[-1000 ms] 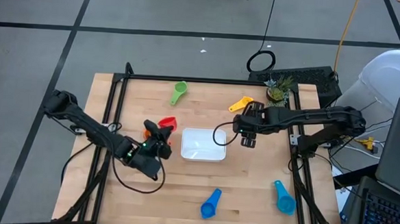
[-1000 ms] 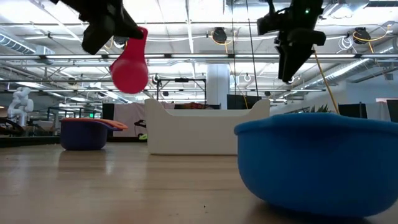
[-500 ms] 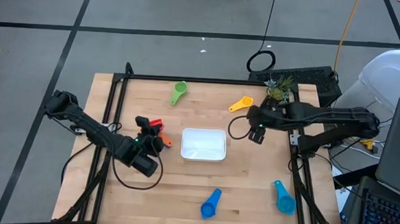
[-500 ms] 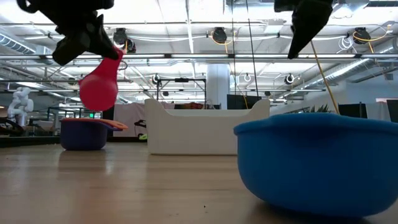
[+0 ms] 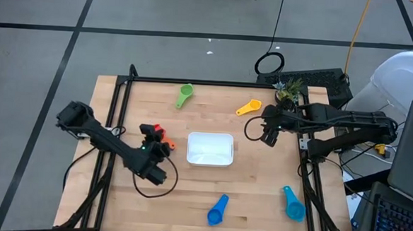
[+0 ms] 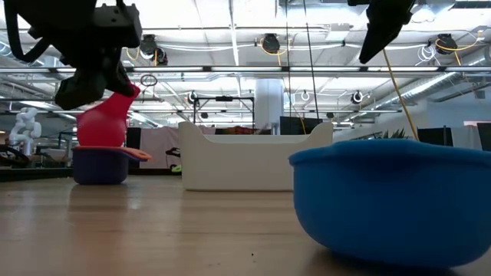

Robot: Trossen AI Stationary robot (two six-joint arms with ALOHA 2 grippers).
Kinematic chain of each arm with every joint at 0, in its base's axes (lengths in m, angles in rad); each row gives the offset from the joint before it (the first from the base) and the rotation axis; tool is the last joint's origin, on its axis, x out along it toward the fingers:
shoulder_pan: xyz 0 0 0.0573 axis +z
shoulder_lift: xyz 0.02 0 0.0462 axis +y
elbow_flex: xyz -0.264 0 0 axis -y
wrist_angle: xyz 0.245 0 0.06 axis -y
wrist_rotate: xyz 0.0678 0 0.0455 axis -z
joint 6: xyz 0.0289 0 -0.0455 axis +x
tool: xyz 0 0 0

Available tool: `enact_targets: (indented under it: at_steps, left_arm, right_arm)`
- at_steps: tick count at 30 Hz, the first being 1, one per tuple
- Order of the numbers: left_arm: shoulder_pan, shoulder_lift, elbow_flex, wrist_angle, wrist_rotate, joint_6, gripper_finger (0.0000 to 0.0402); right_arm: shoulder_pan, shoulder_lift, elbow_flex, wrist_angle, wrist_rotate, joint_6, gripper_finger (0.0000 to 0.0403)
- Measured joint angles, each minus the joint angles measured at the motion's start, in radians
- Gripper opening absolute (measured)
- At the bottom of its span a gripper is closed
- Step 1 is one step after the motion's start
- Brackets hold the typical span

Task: Nest measuring cups in basket
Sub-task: Stack the red measuring cup on top of the stacked blue and orange measuring cup

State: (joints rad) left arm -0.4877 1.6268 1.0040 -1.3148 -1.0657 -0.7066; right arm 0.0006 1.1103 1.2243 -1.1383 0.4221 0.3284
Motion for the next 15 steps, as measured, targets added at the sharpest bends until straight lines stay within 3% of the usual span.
enact_targets:
  at_steps: [5,15]
  left_arm:
    - [0.005,0.051,0.027,-0.079,0.024,-0.103,0.0004]
    - [0.0,0.069,0.029,-0.087,0.048,-0.195,0.0004]
  right_arm:
    - [0.0,0.0,0.0,0.003,0.0,-0.007,0.0208]
    - [0.0,0.0,0.0,0.01,-0.001,-0.033,0.0208]
